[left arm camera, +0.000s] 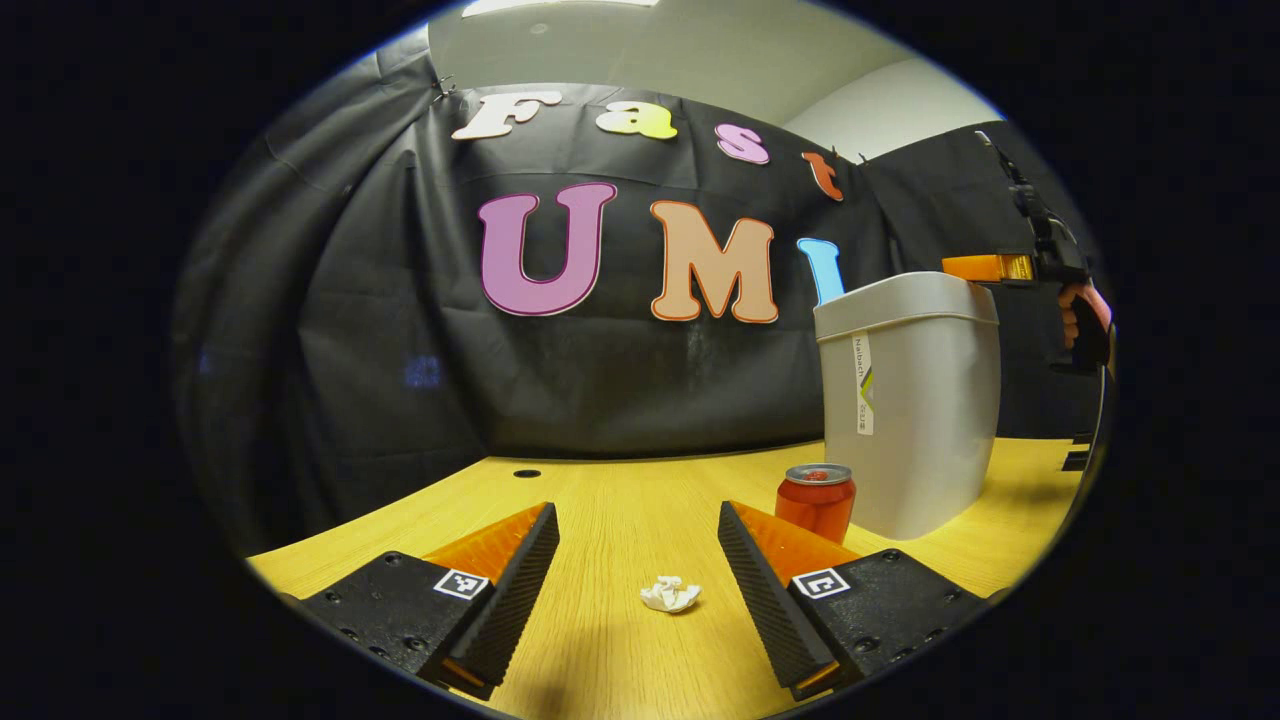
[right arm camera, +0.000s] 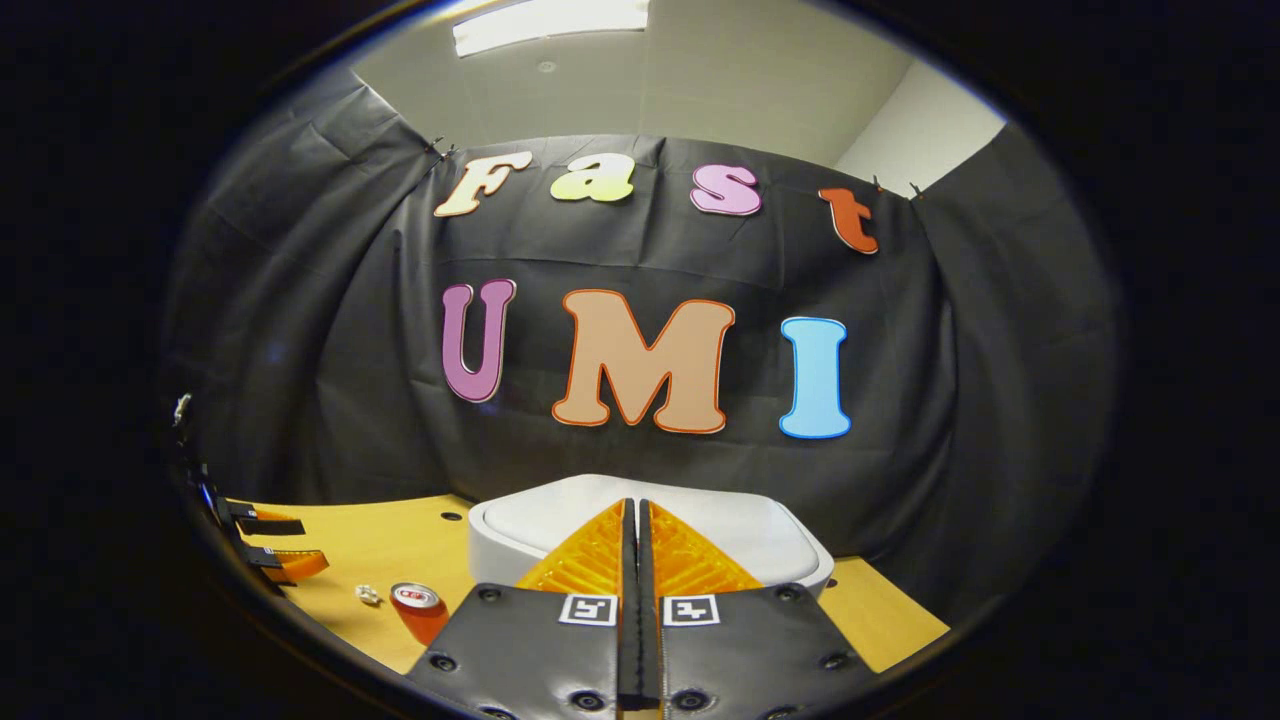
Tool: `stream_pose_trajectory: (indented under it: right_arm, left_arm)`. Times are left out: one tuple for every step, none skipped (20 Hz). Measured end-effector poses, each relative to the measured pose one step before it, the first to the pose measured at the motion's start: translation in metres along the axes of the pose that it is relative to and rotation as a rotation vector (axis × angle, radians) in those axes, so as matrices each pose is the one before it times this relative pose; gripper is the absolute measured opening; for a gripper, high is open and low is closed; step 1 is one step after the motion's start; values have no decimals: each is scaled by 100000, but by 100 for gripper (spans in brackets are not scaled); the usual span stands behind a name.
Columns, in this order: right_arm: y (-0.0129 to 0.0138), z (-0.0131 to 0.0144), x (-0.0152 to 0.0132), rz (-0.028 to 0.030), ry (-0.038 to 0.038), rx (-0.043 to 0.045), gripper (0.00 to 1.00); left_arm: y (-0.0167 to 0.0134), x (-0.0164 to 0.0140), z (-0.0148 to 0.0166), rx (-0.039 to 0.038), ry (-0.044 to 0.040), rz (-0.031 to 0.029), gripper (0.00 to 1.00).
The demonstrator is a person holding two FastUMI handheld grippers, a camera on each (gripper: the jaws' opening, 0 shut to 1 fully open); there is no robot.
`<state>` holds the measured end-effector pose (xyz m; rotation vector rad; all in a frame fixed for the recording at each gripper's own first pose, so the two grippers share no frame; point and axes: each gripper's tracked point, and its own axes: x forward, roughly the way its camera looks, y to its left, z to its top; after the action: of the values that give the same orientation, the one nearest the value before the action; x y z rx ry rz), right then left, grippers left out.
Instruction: Press the lid of the desktop garbage bin to open it, pick up the crumpled paper on the desktop and throw it into the bin, then pick up the pop can on the desktop and drop it into the bin, and finally close the garbage bin lid.
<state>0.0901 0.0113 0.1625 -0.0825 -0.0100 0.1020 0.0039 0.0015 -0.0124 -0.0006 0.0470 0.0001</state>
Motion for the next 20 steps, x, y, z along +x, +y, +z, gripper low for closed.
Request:
stream_pose_trajectory:
  right_arm:
    - [74, -42, 103, 180, 356, 44, 3]
    - [20, 37, -11, 211, 846, -991, 3]
    - [-83, 48, 13, -49, 666, -1145, 3]
    - [42, -64, -64, -404, 100, -472, 3]
    - [26, 93, -34, -400, -408, -509, 3]
    - [-72, 70, -16, -116, -669, -680, 3]
    - [20, 167, -16, -53, -986, -420, 3]
    - [40, 198, -17, -380, -992, -375, 3]
    - [-83, 617, 59, -630, -2096, -777, 3]
    - [3, 181, 164, -288, -1013, -1257, 3]
    - [146, 120, 42, 193, 705, -1381, 2]
    - [61, -120, -25, -98, -289, -597, 3]
    - [88, 87, -187, 448, -38, 286, 2]
    - [257, 66, -150, 894, 72, 668, 2]
    - [135, 216, -286, 496, -687, 765, 2]
    - [-9, 348, -317, 35, -888, 803, 2]
    - [91, 415, -515, 304, -1091, 1135, 2]
    - [249, 339, -477, 109, -1248, 495, 2]
    - [128, 318, -584, -294, -1204, -71, 2]
    - [105, 208, -679, 121, -967, 495, 2]
  left_arm:
    - [33, -70, -50, 3, 76, -2, 94]
    - [62, -36, 144, -31, 4, -6, 94]
    - [-36, -23, -151, 17, 17, 1, 94]
    - [-11, 30, 30, -18, -31, -8, 94]
    - [-10, -6, -54, 25, -21, -2, 94]
    - [48, -21, 12, -18, -75, 14, 94]
    - [-39, -58, -81, 87, -17, -18, 94]
    - [1, 24, 28, -28, 40, 15, 94]
    - [32, -43, -72, 77, 23, -18, 94]
    - [12, 51, 30, -85, 78, -4, 94]
    - [11, -9, 57, -41, 84, -19, 94]
    - [-65, 100, 57, 6, 4, 5, 94]
    - [-48, 50, -20, -16, -106, -2, 94]
    - [53, 2, 61, 27, 13, -6, 94]
    - [-13, 39, -59, -40, 27, 25, 94]
    - [-14, 6, 14, 16, 77, -8, 94]
    - [107, -139, -107, -11, 78, 11, 94]
    - [-42, 13, -64, 42, 150, -21, 94]
    - [62, 5, -78, -35, 218, -18, 94]
    - [-5, 132, -88, -27, 473, 12, 94]
